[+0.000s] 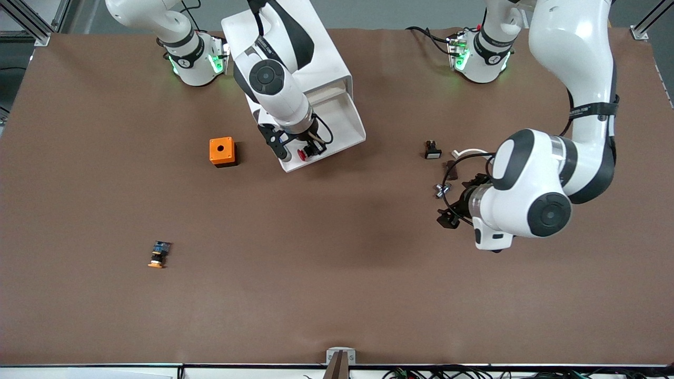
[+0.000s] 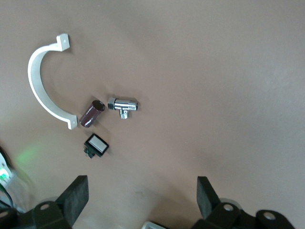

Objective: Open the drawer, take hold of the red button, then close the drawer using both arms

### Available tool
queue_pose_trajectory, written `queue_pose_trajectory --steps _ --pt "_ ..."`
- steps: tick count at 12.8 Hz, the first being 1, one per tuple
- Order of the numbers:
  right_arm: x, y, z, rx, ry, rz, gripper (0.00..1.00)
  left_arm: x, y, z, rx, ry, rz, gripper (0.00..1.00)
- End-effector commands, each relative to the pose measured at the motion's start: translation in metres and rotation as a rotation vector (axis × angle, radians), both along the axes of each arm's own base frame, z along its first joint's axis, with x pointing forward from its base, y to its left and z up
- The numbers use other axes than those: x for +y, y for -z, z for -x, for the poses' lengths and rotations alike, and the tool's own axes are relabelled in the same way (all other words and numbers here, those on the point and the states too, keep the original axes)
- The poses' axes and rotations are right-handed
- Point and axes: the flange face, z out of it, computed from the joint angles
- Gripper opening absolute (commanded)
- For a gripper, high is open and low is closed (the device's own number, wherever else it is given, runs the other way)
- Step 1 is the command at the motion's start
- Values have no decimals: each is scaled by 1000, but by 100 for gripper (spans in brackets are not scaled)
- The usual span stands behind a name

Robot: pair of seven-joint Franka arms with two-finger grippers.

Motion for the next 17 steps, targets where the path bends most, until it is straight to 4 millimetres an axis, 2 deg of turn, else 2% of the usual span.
queue_pose_trajectory --steps 1,3,4,7,10,12,14,16,17 --pt "-5 -30 -8 -42 -4 -23 0 -40 5 16 -51 218 -38 100" --pt "-23 -48 -26 -33 -69 6 0 -58 11 22 -61 317 3 100" --pt "-39 -60 -40 -42 -116 14 0 -76 19 28 -68 348 33 100" --pt "-89 -70 -85 -97 -283 5 0 -124 43 57 -67 421 98 100" --pt "-160 -73 -131 -166 -466 -3 0 -186 50 95 -78 491 135 100" --pt "-210 -63 -164 -196 -563 -1 0 -224 64 114 -124 430 126 100" --pt "-250 -44 -192 -208 -642 2 0 -250 75 133 -137 396 116 100" --pt "-298 -25 -224 -222 -694 2 0 -271 85 158 -119 408 103 100" --pt "-309 -17 -234 -231 -733 6 0 -276 89 167 -109 411 94 100"
